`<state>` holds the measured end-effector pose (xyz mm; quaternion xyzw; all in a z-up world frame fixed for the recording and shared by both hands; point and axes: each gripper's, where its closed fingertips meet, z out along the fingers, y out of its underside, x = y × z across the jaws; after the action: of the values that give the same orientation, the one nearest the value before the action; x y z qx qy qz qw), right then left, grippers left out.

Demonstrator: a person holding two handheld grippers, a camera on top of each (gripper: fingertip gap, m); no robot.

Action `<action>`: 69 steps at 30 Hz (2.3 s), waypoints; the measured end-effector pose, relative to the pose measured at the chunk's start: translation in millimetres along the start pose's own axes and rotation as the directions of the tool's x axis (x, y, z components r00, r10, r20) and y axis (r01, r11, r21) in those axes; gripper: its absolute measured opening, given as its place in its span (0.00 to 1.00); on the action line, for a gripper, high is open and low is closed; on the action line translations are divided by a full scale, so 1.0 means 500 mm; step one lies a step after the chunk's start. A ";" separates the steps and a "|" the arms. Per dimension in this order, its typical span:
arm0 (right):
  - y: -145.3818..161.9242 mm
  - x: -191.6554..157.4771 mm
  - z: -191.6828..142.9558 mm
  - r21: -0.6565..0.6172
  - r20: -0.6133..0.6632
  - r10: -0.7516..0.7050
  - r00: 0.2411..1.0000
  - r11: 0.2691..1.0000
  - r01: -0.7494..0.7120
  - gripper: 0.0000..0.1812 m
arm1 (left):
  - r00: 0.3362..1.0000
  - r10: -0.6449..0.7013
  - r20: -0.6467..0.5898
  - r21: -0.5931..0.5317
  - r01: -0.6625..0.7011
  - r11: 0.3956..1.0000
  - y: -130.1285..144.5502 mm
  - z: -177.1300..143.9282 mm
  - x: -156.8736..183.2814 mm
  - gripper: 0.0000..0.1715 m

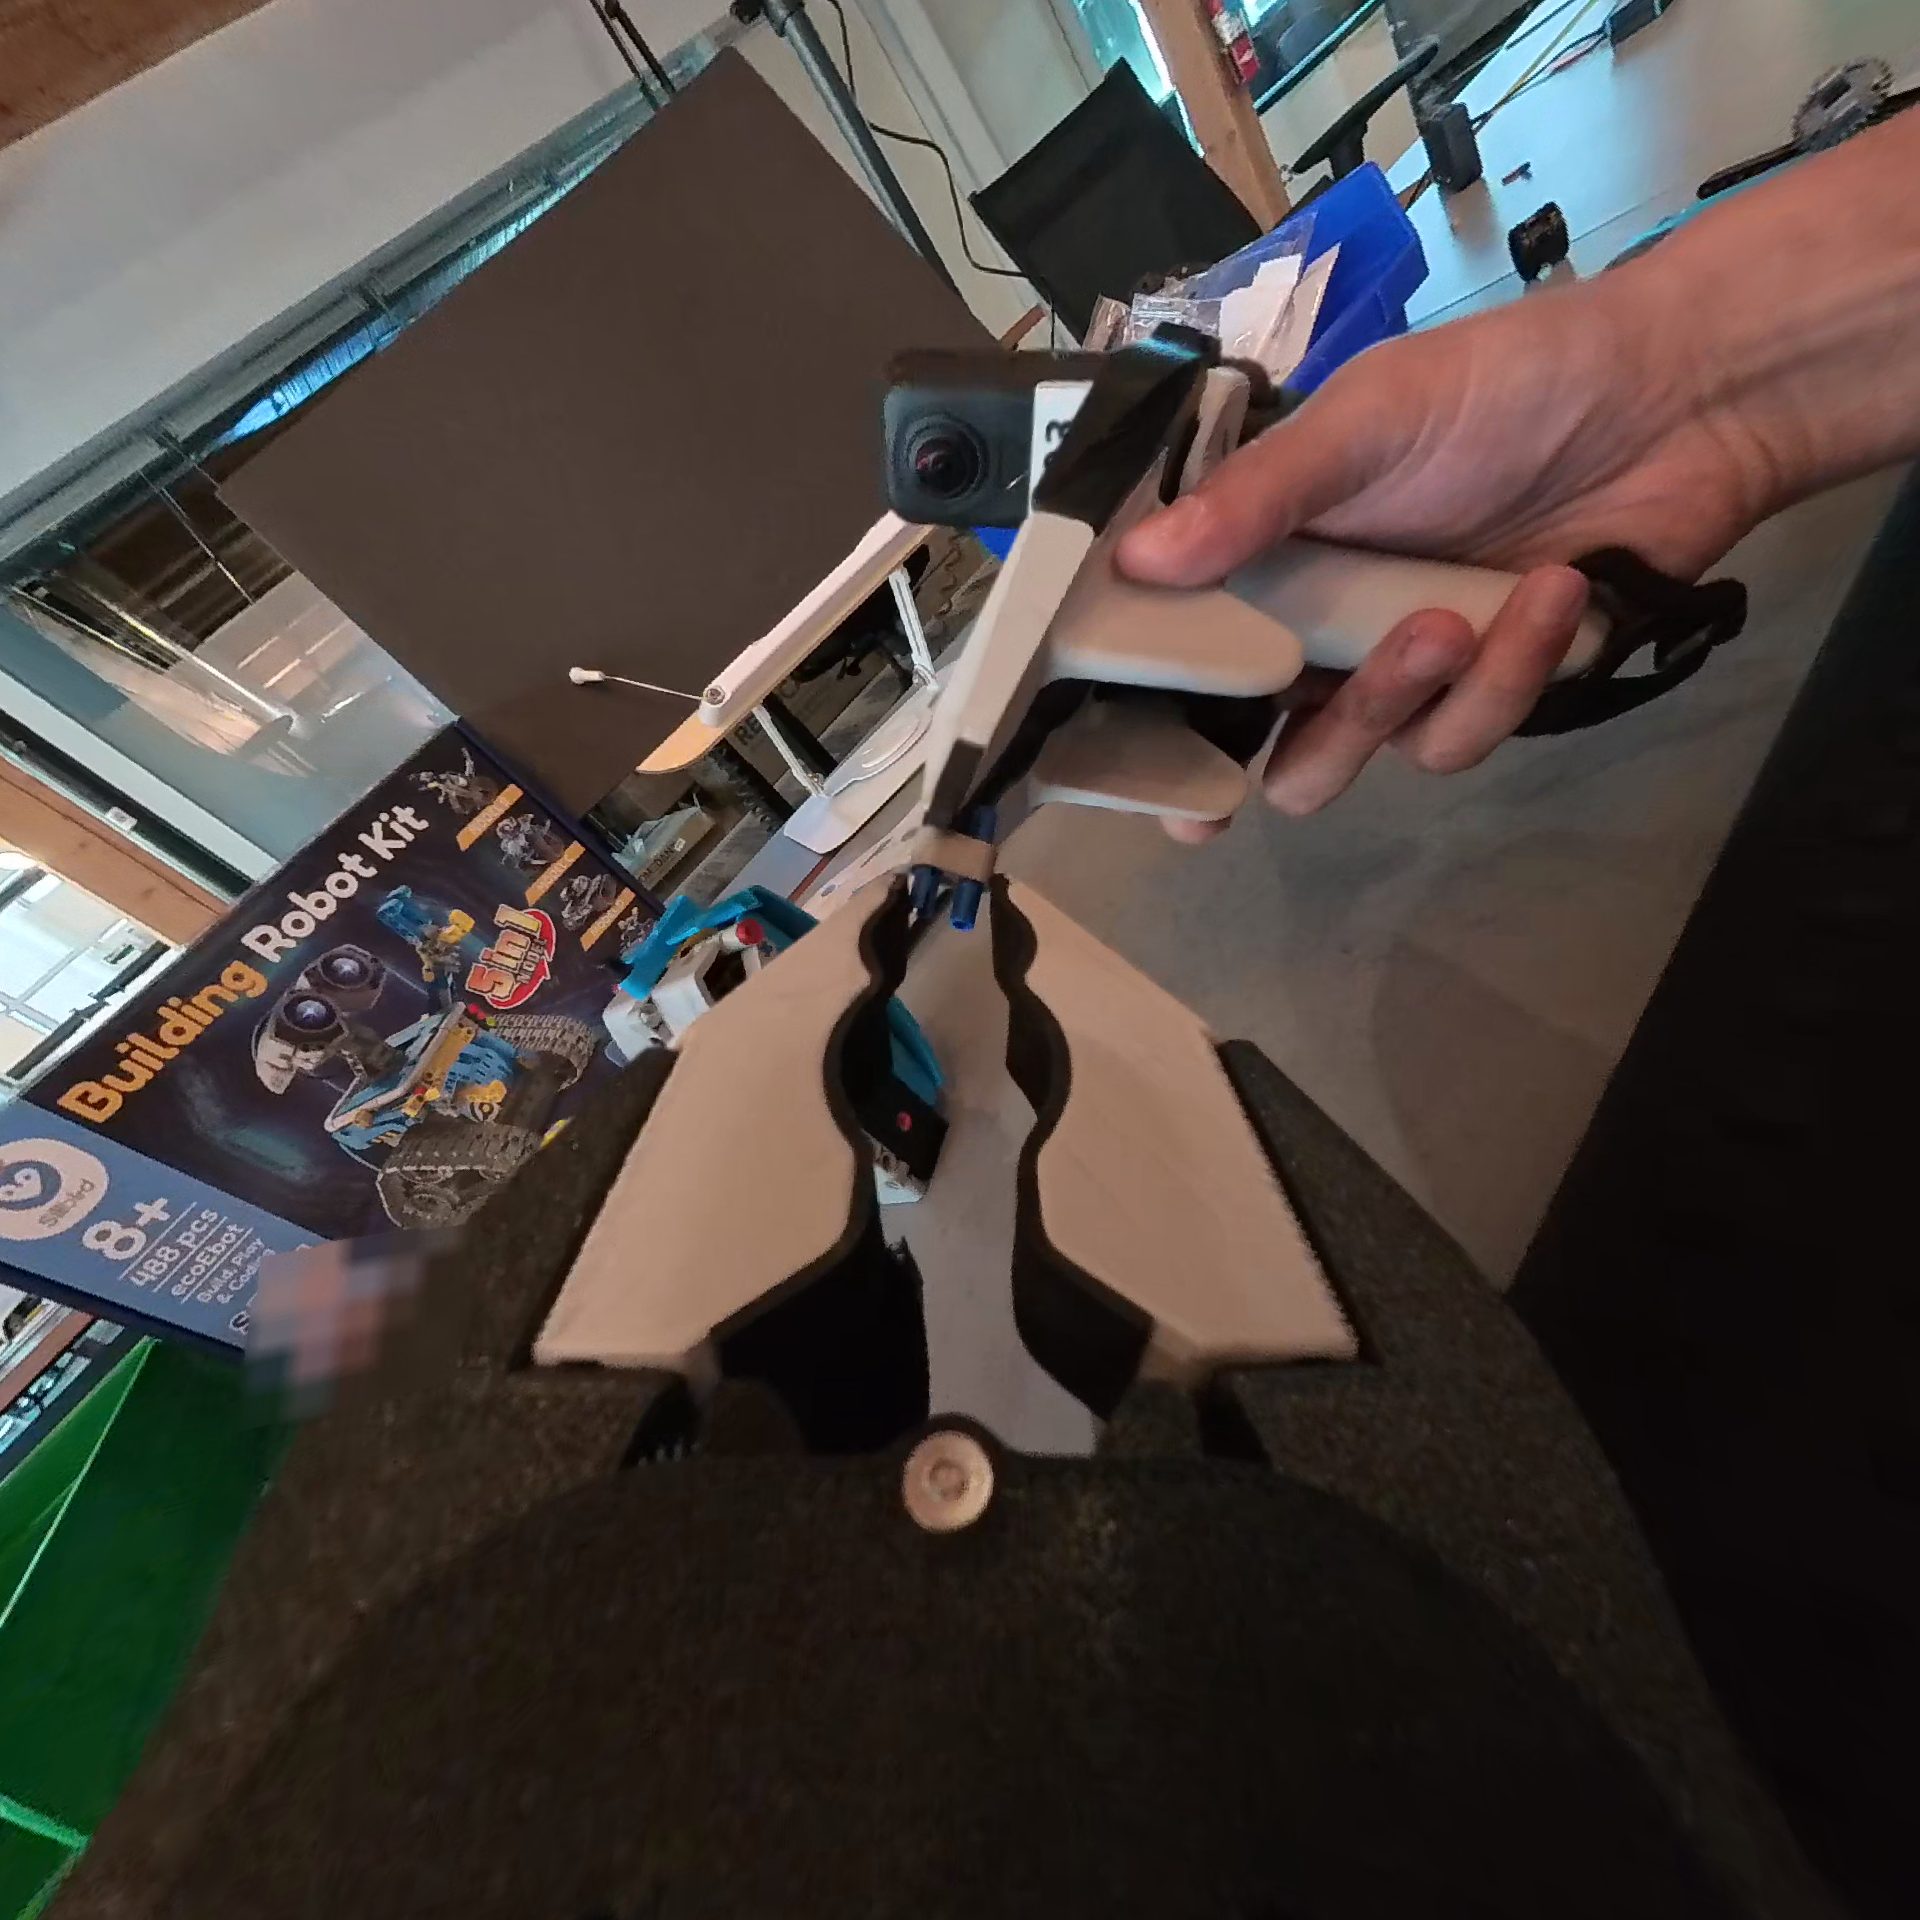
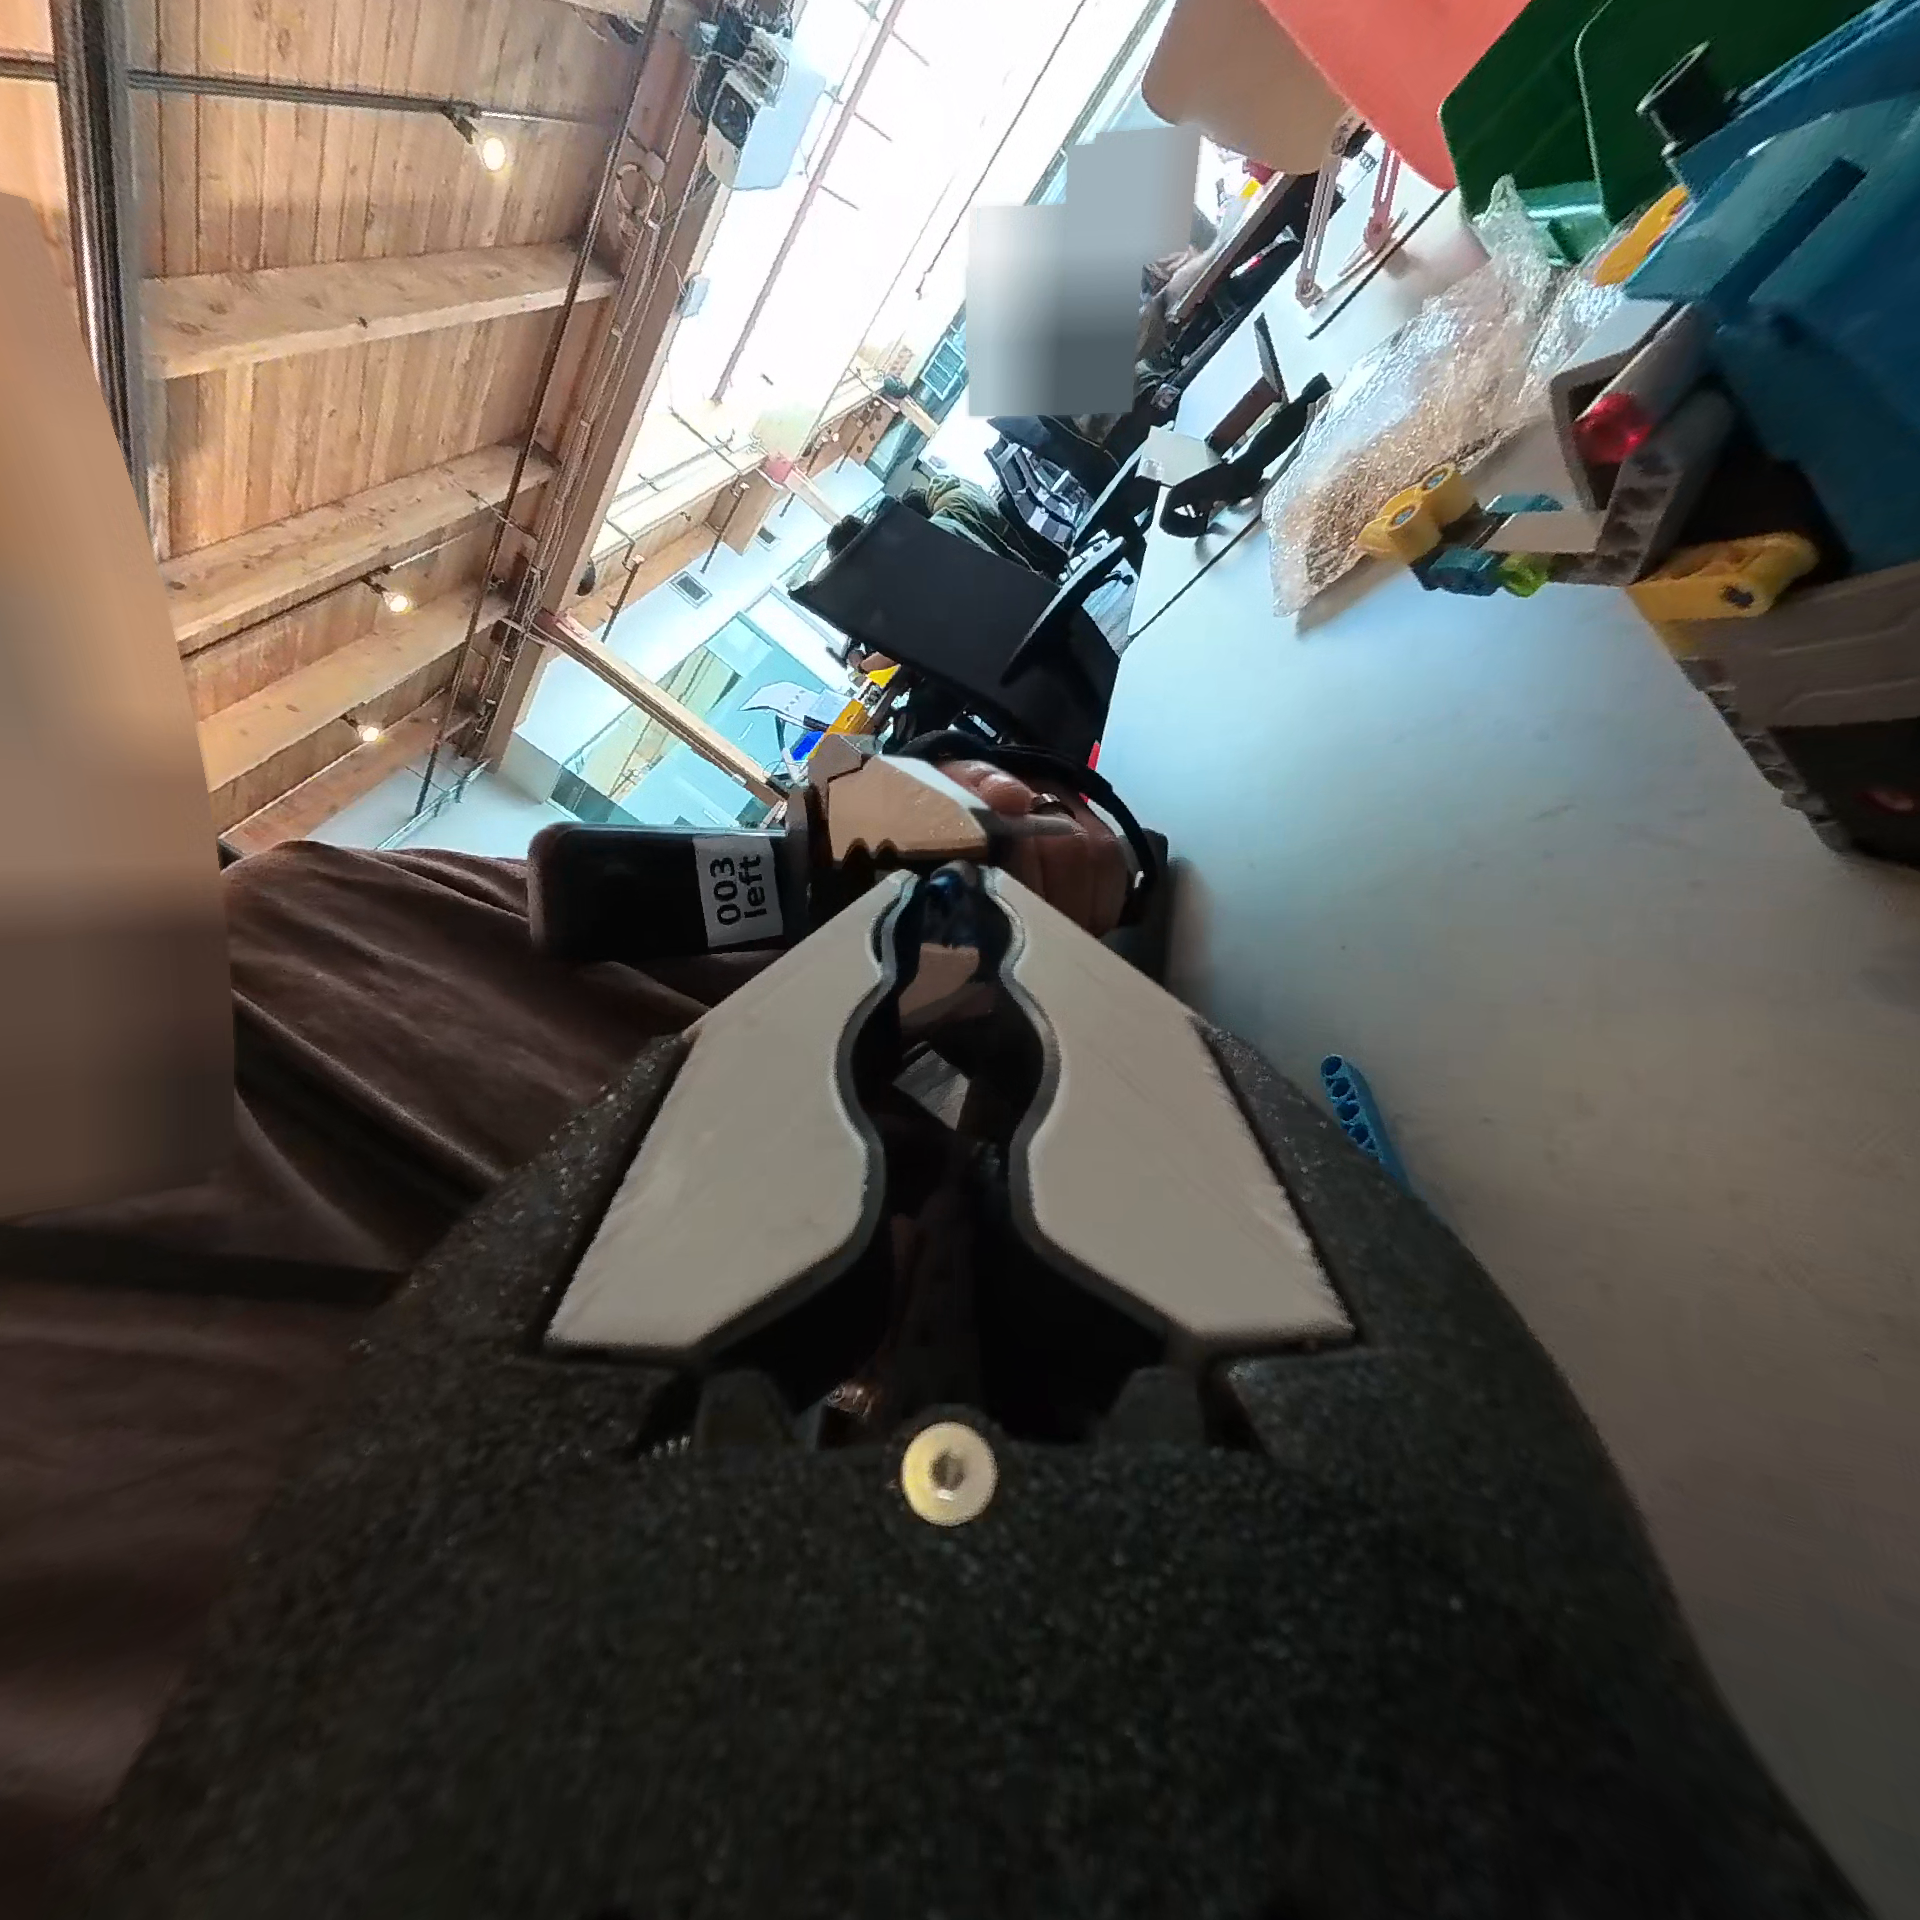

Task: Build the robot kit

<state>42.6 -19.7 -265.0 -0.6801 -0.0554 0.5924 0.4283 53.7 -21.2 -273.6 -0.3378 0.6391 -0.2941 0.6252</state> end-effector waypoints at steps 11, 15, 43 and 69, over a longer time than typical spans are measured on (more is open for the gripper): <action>0.007 0.028 0.003 -0.075 -0.193 -0.266 0.944 0.964 0.256 0.04 | 0.992 -0.108 -0.072 -0.055 0.104 0.993 0.023 0.008 0.011 0.09; 0.010 0.037 0.001 -0.083 -0.199 -0.248 0.948 0.968 0.236 0.04 | 0.993 -0.093 -0.077 -0.079 0.087 0.993 0.032 0.011 0.016 0.08; 0.015 0.171 -0.122 -0.369 -0.573 -0.466 0.674 0.881 0.296 0.04 | 0.692 -0.441 -0.572 -0.647 -0.050 0.761 0.186 0.034 0.140 0.04; -0.086 -0.033 -0.053 0.218 -0.193 -0.256 0.947 0.930 0.296 0.03 | 0.134 -0.781 -0.610 -0.037 0.980 0.198 -0.068 0.036 -0.055 0.04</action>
<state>78.8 -16.1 -226.2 -0.6535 -0.0427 0.4714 0.5907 73.4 -18.9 -230.7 -0.4363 0.3686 -0.8018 0.1757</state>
